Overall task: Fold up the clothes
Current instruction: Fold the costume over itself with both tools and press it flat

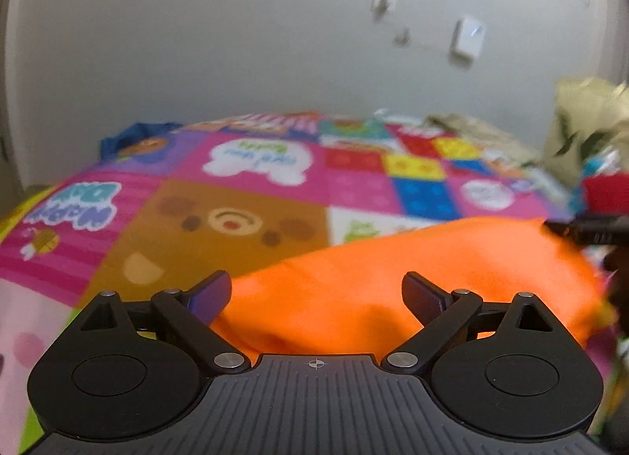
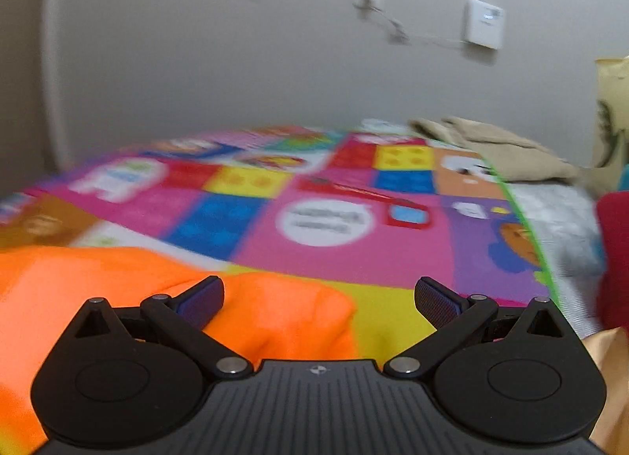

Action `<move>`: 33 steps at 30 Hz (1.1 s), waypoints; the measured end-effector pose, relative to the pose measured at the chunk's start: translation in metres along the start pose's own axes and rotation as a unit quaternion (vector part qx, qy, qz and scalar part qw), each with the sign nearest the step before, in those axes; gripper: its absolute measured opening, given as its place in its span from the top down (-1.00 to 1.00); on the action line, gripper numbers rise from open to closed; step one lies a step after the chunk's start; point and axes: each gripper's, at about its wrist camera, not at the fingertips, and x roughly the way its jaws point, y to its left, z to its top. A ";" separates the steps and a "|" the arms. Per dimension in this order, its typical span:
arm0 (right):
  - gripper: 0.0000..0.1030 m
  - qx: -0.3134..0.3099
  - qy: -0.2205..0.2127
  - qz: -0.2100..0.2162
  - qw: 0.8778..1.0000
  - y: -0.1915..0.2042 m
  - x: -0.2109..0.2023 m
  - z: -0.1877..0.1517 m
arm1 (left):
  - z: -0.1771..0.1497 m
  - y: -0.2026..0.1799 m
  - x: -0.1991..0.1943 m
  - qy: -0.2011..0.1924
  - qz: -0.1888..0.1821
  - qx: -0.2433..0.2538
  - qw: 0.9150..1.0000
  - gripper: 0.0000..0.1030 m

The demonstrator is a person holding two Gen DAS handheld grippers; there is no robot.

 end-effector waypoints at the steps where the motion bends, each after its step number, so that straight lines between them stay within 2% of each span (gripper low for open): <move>1: -1.00 0.001 0.004 0.029 1.000 -0.001 -0.009 -0.002 | -0.002 0.000 -0.004 0.007 -0.015 -0.005 1.000 -0.89; 4: -1.00 -0.044 0.042 0.065 0.996 0.012 -0.024 -0.018 | -0.010 -0.004 -0.011 0.034 -0.048 -0.012 0.998 -0.89; 7: -1.00 -0.114 0.047 0.025 0.992 0.033 -0.025 -0.043 | -0.029 -0.015 -0.005 0.066 -0.049 0.006 0.997 -0.89; 9: -1.00 -0.154 0.042 0.000 0.987 0.044 -0.025 -0.059 | -0.038 -0.019 0.000 0.071 -0.046 0.010 0.996 -0.89; 11: -1.00 -0.156 0.034 -0.016 0.987 0.048 -0.022 -0.058 | -0.043 -0.024 0.005 0.072 -0.042 0.020 0.996 -0.89; 16: -1.00 -0.185 0.005 -0.083 0.979 0.055 0.005 -0.047 | -0.031 -0.030 0.028 0.057 -0.028 0.013 0.998 -0.89; 20: -1.00 -0.156 0.014 -0.093 0.983 0.044 0.022 -0.036 | -0.029 -0.042 0.043 0.055 -0.011 0.027 0.998 -0.89; 24: -1.00 -0.145 0.031 -0.079 0.986 0.036 0.009 -0.046 | -0.040 -0.043 0.026 0.061 -0.024 0.047 0.997 -0.89; 27: -1.00 -0.103 0.039 -0.057 0.992 0.030 -0.011 -0.050 | -0.050 -0.039 0.010 0.058 -0.027 0.050 0.997 -0.89; 30: -1.00 -0.042 0.006 -0.009 0.999 0.029 -0.036 -0.042 | -0.055 -0.036 0.001 0.053 -0.030 0.043 0.997 -0.89; 33: -1.00 0.010 -0.048 0.059 0.997 0.038 -0.053 -0.026 | -0.055 -0.037 0.003 0.049 -0.028 0.036 0.998 -0.89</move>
